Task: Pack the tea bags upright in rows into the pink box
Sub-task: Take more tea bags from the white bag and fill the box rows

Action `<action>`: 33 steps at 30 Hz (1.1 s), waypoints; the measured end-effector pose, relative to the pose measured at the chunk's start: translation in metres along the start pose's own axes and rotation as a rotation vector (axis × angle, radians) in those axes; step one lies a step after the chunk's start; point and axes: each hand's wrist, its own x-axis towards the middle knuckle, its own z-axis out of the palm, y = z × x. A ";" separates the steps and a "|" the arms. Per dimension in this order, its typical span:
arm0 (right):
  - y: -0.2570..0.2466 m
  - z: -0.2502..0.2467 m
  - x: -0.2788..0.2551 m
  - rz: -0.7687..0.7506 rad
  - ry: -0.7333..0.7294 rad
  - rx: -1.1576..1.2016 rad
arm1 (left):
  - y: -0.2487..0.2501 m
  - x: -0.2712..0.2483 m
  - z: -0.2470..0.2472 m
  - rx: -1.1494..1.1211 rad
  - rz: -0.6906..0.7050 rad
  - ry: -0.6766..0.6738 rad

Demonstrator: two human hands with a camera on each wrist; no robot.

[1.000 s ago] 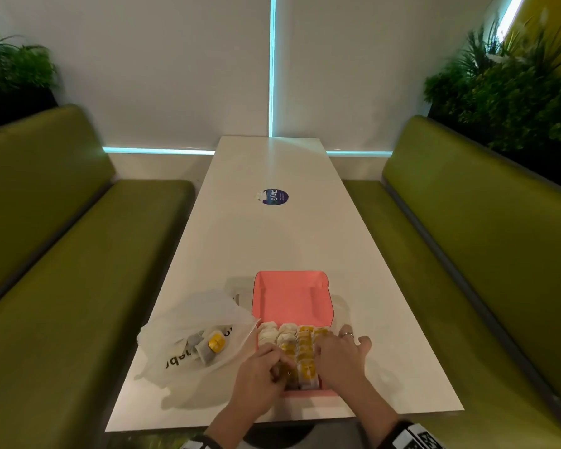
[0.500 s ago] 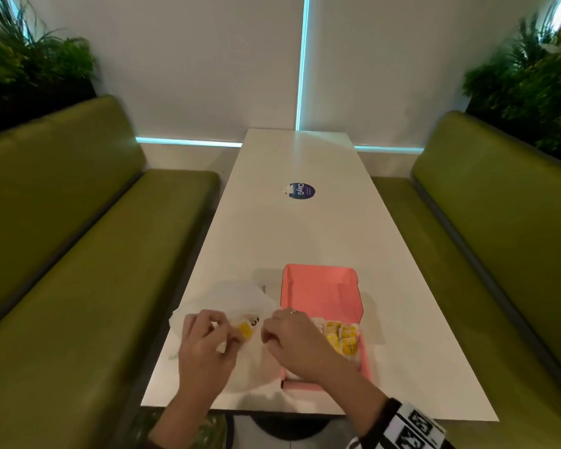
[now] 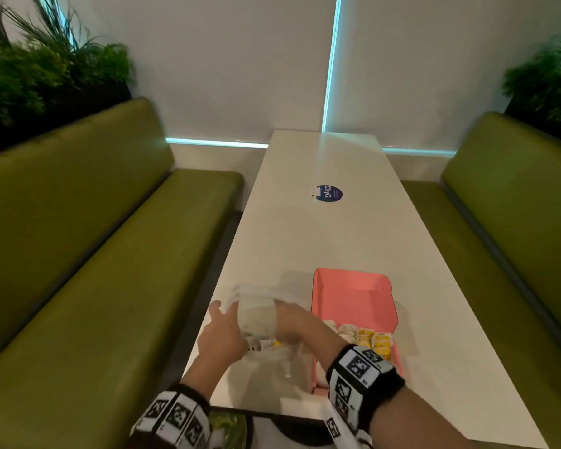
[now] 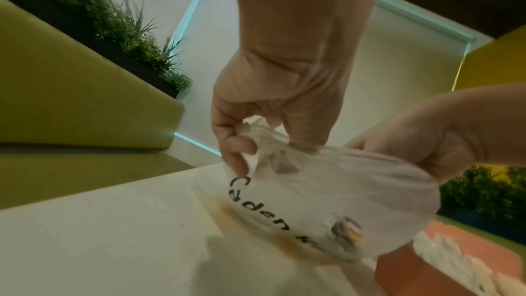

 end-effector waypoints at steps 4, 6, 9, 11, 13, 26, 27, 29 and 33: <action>-0.001 -0.002 0.003 0.070 0.071 -0.128 | 0.000 0.000 -0.005 0.075 0.092 -0.089; -0.007 0.003 0.002 -0.008 0.109 -0.135 | -0.001 -0.001 -0.004 0.046 0.139 -0.090; -0.021 0.017 -0.002 -0.212 0.022 -0.178 | -0.003 -0.005 -0.004 0.005 0.159 -0.091; -0.027 0.029 -0.004 -0.272 -0.056 -0.256 | -0.004 -0.009 -0.004 0.013 0.154 -0.093; -0.027 0.039 -0.003 -0.272 -0.100 -0.301 | -0.006 -0.013 -0.005 0.044 0.134 -0.086; -0.015 0.038 -0.004 -0.087 0.043 -0.270 | 0.004 -0.034 -0.015 0.229 0.058 -0.067; -0.015 0.038 -0.005 -0.067 0.025 -0.263 | 0.005 -0.035 -0.015 0.234 0.060 -0.067; -0.015 0.037 -0.006 -0.053 0.026 -0.246 | 0.006 -0.038 -0.015 0.238 0.053 -0.059; -0.016 0.034 -0.007 0.018 -0.009 -0.188 | 0.007 -0.043 -0.018 0.221 0.039 -0.049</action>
